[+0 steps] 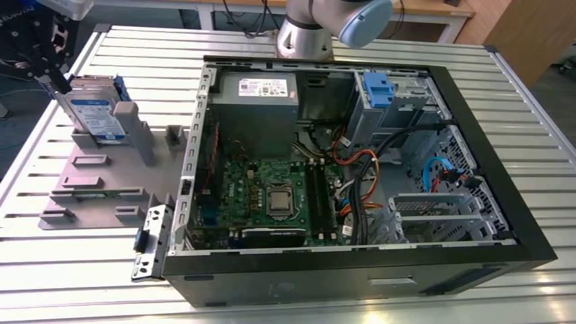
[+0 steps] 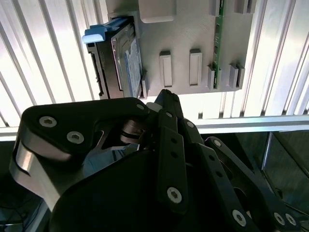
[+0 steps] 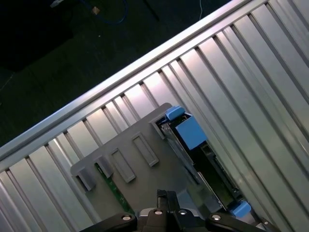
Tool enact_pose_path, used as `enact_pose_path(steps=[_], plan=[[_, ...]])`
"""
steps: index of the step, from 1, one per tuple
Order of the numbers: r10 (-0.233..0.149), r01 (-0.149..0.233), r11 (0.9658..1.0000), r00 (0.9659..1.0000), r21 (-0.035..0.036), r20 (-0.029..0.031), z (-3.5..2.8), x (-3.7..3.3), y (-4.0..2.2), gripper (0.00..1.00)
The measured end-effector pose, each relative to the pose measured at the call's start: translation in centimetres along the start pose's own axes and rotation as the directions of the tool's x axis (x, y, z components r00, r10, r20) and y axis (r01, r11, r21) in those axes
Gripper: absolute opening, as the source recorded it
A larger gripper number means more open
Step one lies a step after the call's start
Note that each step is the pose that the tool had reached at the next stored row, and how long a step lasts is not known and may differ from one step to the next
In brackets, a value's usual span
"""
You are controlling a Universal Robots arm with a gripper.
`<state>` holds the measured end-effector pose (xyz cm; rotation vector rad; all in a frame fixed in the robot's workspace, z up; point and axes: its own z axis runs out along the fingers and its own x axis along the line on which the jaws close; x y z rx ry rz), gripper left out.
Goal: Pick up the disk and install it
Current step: 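Pick up the disk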
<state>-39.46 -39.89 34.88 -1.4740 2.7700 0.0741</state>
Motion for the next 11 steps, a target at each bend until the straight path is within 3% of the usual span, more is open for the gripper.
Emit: enact_pose_path(steps=[11], plan=[[-0.038,0.038,0.9993,0.9993,-0.0010,-0.0015,0.02,0.00,0.00,0.10]])
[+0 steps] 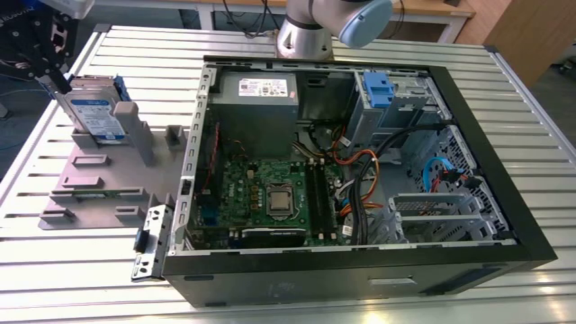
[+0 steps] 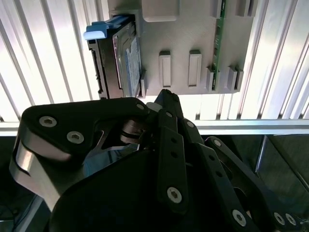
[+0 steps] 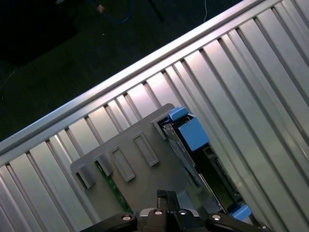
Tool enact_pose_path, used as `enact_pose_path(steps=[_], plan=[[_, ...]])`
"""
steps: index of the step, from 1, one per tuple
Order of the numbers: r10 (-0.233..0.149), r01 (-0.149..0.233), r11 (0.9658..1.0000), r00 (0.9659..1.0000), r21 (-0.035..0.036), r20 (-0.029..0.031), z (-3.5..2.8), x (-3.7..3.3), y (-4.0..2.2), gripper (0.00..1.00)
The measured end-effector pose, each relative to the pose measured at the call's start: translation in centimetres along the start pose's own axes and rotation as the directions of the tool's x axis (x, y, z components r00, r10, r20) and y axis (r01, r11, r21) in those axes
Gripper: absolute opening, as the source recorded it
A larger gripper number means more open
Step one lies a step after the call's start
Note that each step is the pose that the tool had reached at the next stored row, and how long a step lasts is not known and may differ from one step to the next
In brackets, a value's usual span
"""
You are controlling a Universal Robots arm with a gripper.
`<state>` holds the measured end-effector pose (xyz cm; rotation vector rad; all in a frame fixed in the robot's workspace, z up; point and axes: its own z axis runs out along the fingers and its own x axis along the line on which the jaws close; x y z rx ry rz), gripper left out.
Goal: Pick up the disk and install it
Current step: 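Pick up the disk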
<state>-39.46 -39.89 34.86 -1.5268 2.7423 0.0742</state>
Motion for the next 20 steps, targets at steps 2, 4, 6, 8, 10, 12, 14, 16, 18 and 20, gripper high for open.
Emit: enact_pose_path(steps=[2,4,6,8,10,12,14,16,18,20], plan=[[-0.007,0.007,1.0000,1.0000,-0.0002,-0.0003,0.00,0.00,0.00,0.10],[-0.014,0.014,0.9999,0.9999,-0.0003,-0.0005,0.01,0.00,0.00,0.10],[-0.021,0.021,0.9998,0.9998,-0.0005,-0.0008,0.01,0.00,0.00,0.10],[-0.028,0.028,0.9996,0.9996,-0.0007,-0.0011,0.02,0.00,0.00,0.10],[-0.035,0.035,0.9994,0.9994,-0.0009,-0.0014,0.02,0.00,0.00,0.10],[-0.042,0.042,0.9991,0.9991,-0.0011,-0.0017,0.02,0.00,0.00,0.10],[-0.049,0.049,0.9988,0.9988,-0.0012,-0.0019,0.03,0.00,0.00,0.10],[-0.056,0.056,0.9984,0.9984,-0.0014,-0.0022,0.03,0.00,0.00,0.10],[-0.062,0.062,0.9981,0.9980,-0.0016,-0.0024,0.03,0.00,0.00,0.10],[-0.069,0.069,0.9976,0.9976,-0.0018,-0.0027,0.03,0.00,0.00,0.10]])
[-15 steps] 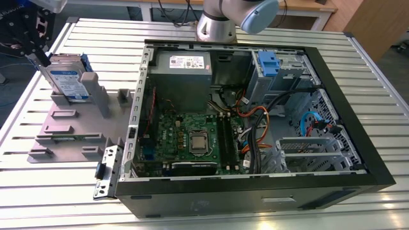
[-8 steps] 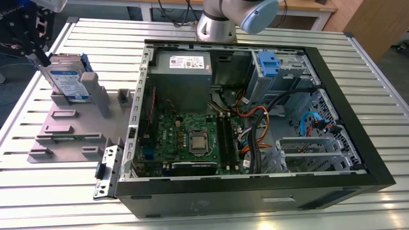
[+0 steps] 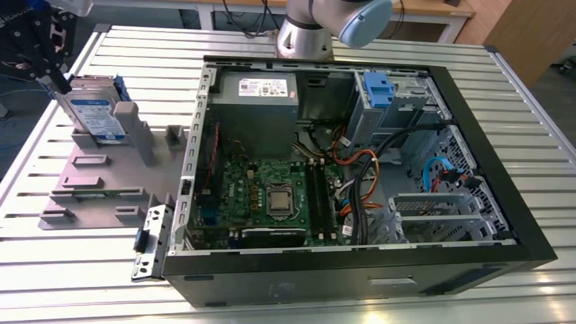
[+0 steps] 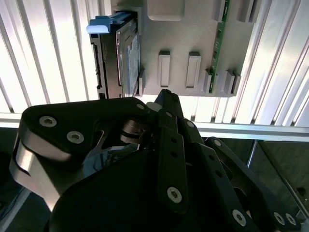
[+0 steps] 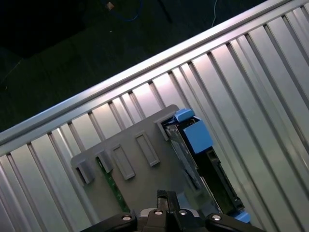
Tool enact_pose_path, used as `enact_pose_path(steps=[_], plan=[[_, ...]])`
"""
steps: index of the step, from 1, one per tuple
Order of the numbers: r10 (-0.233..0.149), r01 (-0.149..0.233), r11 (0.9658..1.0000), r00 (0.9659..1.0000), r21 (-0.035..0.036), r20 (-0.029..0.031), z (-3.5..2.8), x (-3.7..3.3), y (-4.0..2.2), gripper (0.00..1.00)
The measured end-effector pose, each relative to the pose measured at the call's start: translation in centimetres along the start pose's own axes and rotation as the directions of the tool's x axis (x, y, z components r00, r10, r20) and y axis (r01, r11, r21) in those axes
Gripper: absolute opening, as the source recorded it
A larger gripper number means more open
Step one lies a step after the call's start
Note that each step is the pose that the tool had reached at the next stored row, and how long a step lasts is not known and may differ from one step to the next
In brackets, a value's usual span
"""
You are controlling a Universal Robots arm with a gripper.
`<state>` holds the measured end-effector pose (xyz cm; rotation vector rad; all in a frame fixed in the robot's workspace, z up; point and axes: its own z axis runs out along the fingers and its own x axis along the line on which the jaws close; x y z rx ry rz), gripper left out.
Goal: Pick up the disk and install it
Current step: 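Pick up the disk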
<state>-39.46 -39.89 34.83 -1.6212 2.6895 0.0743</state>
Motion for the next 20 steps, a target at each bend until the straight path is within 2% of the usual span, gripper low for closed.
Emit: enact_pose_path(steps=[20], plan=[[-0.065,0.065,0.9979,0.9979,-0.0017,-0.0025,0.02,0.00,0.00,0.10]])
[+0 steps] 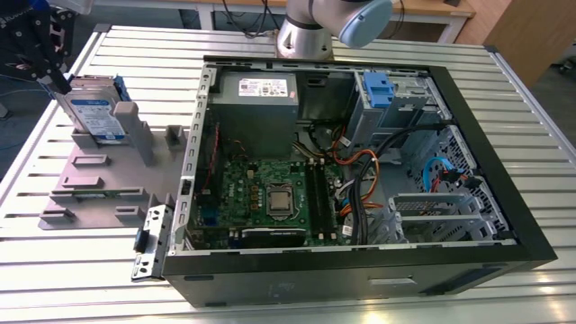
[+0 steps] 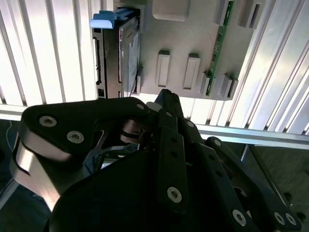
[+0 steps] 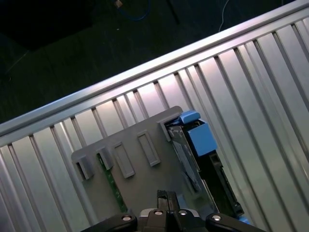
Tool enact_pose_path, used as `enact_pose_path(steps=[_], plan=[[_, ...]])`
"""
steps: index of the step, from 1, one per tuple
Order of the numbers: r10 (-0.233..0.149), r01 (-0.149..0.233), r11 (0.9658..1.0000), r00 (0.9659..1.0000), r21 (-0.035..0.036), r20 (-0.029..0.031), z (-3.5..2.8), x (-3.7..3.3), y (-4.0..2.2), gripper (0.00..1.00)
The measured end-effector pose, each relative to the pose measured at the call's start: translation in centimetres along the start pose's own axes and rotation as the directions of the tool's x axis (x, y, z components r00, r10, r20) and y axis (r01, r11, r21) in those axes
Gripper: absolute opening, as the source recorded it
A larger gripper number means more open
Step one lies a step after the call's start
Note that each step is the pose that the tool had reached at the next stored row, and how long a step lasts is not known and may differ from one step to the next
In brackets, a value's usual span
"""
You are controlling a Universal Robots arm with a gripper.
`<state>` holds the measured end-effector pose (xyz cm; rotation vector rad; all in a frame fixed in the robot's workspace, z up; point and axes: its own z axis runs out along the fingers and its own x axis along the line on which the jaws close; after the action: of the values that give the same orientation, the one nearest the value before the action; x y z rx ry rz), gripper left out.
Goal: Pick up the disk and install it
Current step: 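Pick up the disk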
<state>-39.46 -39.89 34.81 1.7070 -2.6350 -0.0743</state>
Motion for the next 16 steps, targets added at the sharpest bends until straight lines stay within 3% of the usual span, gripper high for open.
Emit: enact_pose_path(steps=[16], plan=[[-0.034,0.034,0.9994,0.9994,-0.0008,-0.0013,0.01,0.00,0.00,0.10]])
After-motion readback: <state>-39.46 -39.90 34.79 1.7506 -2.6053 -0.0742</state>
